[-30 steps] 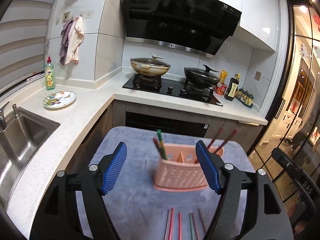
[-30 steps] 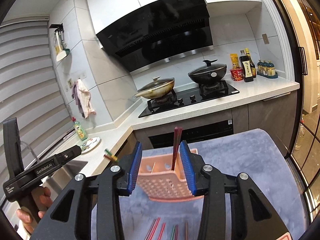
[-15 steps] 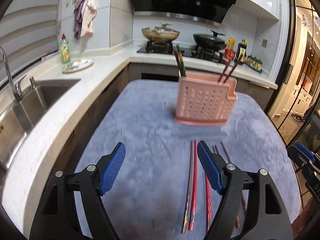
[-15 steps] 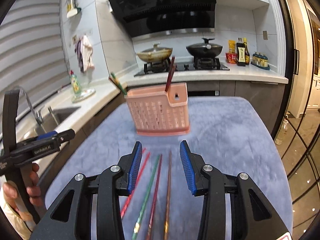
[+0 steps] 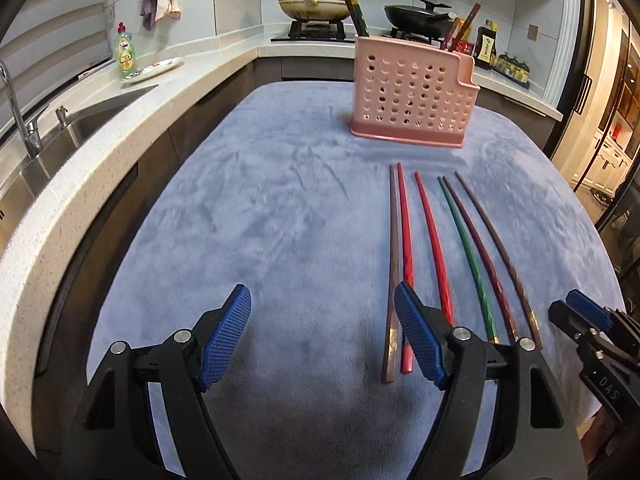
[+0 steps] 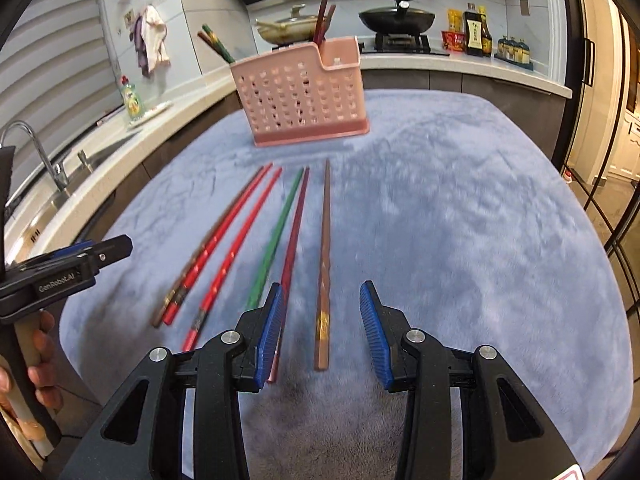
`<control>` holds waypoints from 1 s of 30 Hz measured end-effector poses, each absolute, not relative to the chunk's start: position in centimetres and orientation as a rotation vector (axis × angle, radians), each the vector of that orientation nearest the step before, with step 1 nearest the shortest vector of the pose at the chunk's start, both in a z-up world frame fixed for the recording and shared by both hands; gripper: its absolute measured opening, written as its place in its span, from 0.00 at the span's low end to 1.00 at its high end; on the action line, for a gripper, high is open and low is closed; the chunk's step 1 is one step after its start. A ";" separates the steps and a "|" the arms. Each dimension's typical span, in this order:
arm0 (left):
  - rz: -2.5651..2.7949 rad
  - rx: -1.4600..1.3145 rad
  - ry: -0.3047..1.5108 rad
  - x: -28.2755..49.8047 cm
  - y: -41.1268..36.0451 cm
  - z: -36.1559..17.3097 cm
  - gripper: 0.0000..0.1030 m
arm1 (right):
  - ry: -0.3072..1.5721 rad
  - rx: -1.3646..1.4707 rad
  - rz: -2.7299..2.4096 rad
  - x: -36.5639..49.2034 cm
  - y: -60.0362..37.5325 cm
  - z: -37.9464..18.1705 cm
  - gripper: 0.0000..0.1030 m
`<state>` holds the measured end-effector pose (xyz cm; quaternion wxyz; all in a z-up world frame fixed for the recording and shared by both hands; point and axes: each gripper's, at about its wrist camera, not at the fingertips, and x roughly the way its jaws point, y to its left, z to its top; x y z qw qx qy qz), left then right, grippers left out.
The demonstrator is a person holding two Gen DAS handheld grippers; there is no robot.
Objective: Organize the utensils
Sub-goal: 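Move both tools toward the brown chopsticks in the row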
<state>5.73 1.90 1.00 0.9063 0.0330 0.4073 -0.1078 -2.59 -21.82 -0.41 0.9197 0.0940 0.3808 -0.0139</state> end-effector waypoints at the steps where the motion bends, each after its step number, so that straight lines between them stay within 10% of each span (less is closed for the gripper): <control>1: -0.223 0.068 0.846 5.7 1.8 0.8 0.68 | 0.788 0.192 -0.030 -2.6 -21.7 -0.7 0.38; 30: -0.267 0.103 0.938 4.3 0.1 -3.2 0.68 | 0.838 0.189 -0.040 -2.1 -21.5 -3.5 0.12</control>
